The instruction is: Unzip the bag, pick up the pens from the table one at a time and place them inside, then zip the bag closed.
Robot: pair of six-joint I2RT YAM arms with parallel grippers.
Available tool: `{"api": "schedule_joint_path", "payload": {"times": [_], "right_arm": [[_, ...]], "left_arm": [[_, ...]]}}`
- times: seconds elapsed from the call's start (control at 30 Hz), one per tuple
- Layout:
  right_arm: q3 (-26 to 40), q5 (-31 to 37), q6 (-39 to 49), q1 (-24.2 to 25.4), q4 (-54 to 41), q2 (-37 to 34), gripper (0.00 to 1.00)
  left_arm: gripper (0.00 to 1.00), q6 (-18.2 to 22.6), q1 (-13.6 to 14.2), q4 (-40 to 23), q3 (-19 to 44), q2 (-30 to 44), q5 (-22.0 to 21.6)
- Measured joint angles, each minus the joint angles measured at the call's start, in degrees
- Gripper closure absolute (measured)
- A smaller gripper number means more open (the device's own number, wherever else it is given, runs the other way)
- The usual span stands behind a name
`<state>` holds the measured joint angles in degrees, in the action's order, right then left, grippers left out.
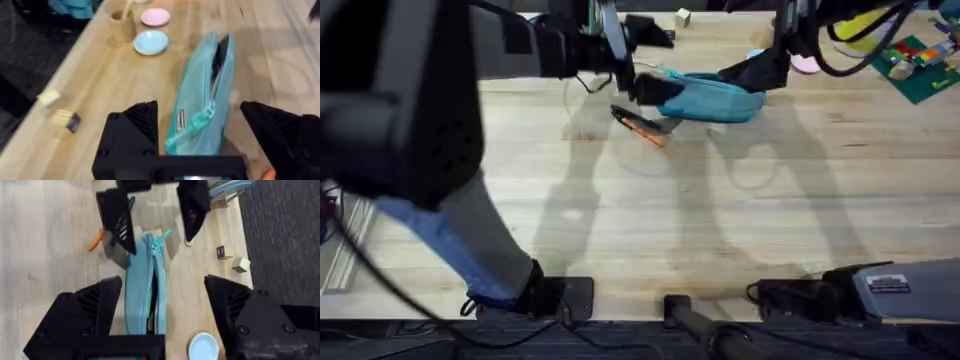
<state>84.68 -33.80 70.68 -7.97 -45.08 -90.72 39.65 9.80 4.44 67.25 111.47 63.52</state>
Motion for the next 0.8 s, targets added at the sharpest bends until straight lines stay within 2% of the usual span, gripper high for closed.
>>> {"api": "schedule_joint_path", "payload": {"times": [0.07, 0.17, 0.37, 0.47, 0.63, 0.8], "right_arm": [[0.0, 0.0, 0.0, 0.0, 0.0, 0.0, 0.006], [0.0, 0.0, 0.0, 0.0, 0.0, 0.0, 0.005], [0.0, 0.0, 0.0, 0.0, 0.0, 0.0, 0.005], [0.0, 0.0, 0.0, 0.0, 0.0, 0.0, 0.005], [0.0, 0.0, 0.0, 0.0, 0.0, 0.0, 0.005], [0.0, 0.0, 0.0, 0.0, 0.0, 0.0, 0.005]], "left_arm": [[0.007, -2.1, -0.2, -2.7, 0.0, -3.5, -1.3], [0.007, -4.0, -0.6, -10.9, 0.1, -9.0, -4.1], [0.007, -5.2, -1.4, -28.0, 0.2, -17.6, -10.8], [0.007, -5.4, -1.4, -34.2, 0.2, -21.5, -13.1], [0.008, -5.5, -1.4, -40.1, 0.2, -27.7, -14.7], [0.007, -5.4, -1.4, -42.5, 0.2, -32.4, -15.2]]}}
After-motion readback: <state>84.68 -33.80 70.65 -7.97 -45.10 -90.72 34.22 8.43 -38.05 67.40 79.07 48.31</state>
